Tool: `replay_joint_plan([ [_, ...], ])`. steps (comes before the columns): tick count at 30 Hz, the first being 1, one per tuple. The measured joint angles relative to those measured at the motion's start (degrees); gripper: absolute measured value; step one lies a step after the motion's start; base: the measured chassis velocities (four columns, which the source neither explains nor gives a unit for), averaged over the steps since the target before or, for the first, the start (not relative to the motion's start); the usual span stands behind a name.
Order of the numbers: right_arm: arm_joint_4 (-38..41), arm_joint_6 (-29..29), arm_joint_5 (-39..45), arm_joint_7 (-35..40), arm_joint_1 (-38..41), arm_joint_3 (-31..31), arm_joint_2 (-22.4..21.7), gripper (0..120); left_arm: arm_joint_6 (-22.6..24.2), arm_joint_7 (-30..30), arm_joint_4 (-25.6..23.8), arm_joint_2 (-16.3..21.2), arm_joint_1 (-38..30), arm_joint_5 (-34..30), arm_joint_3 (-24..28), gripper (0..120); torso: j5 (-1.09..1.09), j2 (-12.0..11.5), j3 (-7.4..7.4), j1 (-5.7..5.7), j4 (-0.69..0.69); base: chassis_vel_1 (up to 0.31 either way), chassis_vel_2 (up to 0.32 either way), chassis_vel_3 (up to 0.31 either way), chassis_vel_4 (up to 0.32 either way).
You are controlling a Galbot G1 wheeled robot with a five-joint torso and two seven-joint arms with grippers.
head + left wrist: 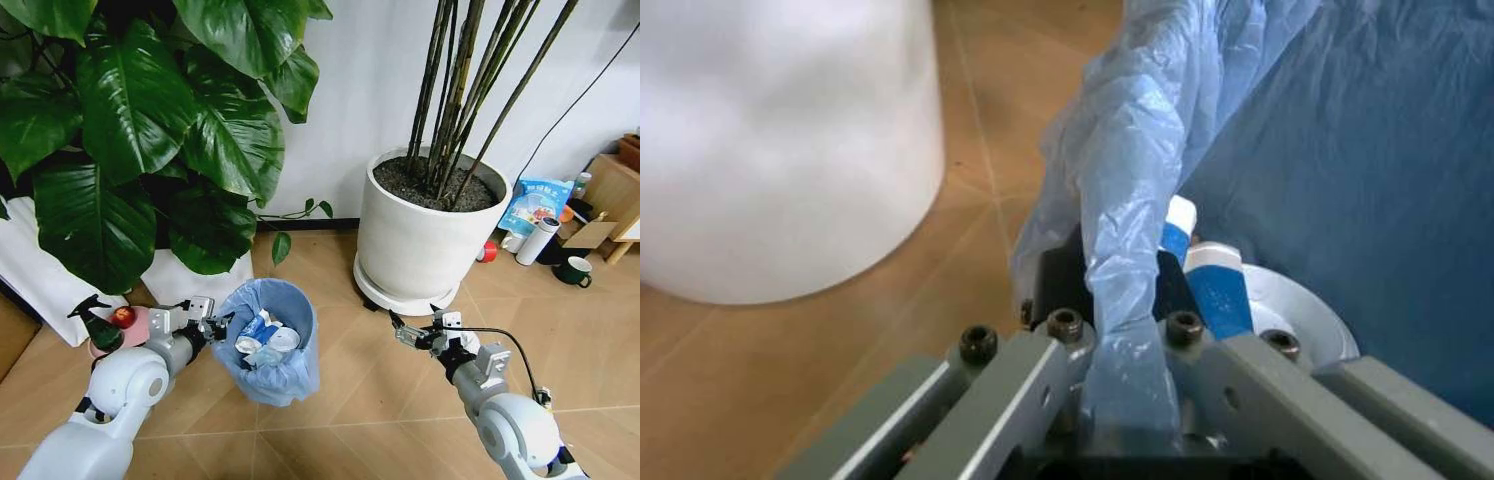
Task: Pick up the trash bin and place the garbage on the floor into it.
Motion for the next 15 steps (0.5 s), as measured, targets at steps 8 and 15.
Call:
replay_joint_plan([
  [8, -0.11, 0.03, -0.45, 0.08, -0.19, -0.68, 0.55, 100, 0.00, 0.11, -0.09, -0.12, 0.17, 0.02, -0.04, 0, 0.01, 0.00, 0.00, 0.00, -0.02, -0.091, -0.094, 0.081, 0.087],
  [15, -0.31, -0.02, -0.52, 0.08, -0.21, -1.00, 0.46, 100, 0.01, 0.11, -0.20, -0.34, 0.41, 0.19, -0.04, 0, 0.00, -0.01, 0.00, 0.00, -0.01, -0.021, -0.022, 0.021, 0.021],
])
